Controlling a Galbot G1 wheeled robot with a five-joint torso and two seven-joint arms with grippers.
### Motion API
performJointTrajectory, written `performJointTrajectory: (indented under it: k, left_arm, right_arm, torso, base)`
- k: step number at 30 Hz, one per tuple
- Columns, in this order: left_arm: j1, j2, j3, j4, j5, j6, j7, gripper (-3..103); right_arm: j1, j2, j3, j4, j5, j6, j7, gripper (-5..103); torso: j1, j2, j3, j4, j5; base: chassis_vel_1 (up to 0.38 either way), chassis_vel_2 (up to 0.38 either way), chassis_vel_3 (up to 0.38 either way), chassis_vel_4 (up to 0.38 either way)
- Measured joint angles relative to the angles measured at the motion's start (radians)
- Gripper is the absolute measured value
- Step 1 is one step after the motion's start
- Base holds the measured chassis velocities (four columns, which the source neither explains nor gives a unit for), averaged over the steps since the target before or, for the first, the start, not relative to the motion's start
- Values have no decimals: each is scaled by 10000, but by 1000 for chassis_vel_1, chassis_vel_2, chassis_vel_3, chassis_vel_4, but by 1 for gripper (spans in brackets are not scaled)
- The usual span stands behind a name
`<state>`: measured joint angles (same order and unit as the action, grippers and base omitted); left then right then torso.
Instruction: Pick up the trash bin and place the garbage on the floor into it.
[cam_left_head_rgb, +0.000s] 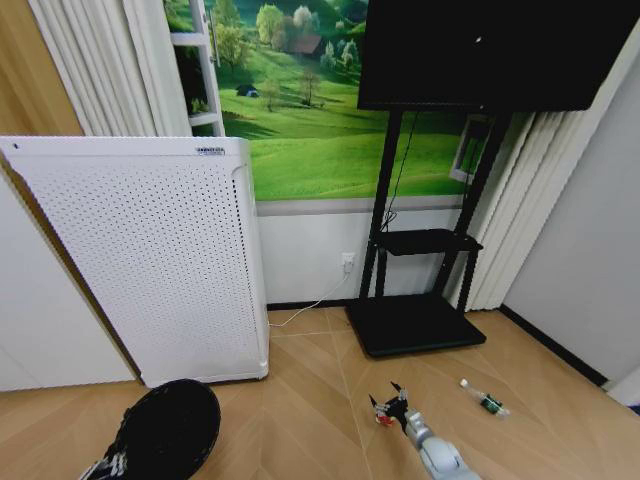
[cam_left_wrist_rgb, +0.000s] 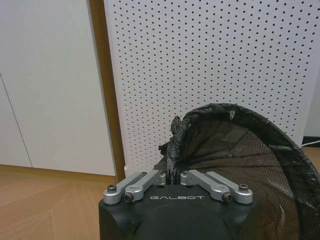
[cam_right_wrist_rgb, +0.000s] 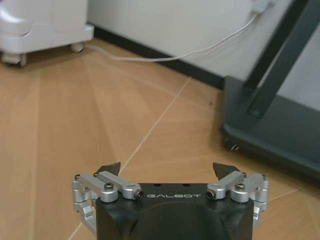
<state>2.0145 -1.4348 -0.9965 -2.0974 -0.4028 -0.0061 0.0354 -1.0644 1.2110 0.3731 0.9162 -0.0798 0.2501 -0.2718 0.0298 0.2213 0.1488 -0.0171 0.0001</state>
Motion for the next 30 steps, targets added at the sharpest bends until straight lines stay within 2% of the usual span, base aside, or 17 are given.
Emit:
performJointTrajectory:
  k: [4, 11, 17, 20, 22, 29, 30]
  left_arm:
    - [-5, -98, 110, 10, 175, -65, -1, 7]
    - [29, -267, 397, 0, 508, -140, -1, 7]
    - [23, -378, 582, 61, 633, -155, -7, 7]
    - [23, -399, 639, 91, 666, -155, -6, 7]
    - [13, -406, 666, 144, 683, -154, -5, 7]
    - [-31, -391, 657, 266, 647, -155, -5, 7]
    - [-41, -380, 650, 274, 630, -154, -5, 7]
  right_arm:
    - [173, -142, 184, -578, -522, -93, -859, 100]
    - [881, 9, 201, -1788, -1357, 56, -1050, 100]
    - [1399, 379, 166, -2556, -1611, 5, -482, 100]
    - [1518, 507, 107, -2689, -1633, -242, -215, 100]
    - [1562, 641, 39, -2702, -1751, -763, 182, 100]
    - [1533, 672, 17, -2768, -2049, -1257, 321, 102]
    - [1519, 670, 9, -2758, -2070, -1406, 300, 99]
  torso:
    - [0, 0, 0, -7, -2]
    - [1, 0, 2, -4, -1]
    - [1, 0, 1, -3, 1]
    - [1, 0, 1, -4, -2]
    - [1, 0, 1, -4, 0]
    - [2, 0, 2, -6, -2]
    - [3, -1, 2, -5, -1]
  base:
    - [17, -6, -33, 14]
    - [0, 0, 0, 0]
    - [0, 0, 0, 0]
    - [0, 0, 0, 0]
    - [0, 0, 0, 0]
    - [0, 0, 0, 0]
    - [0, 0, 0, 0]
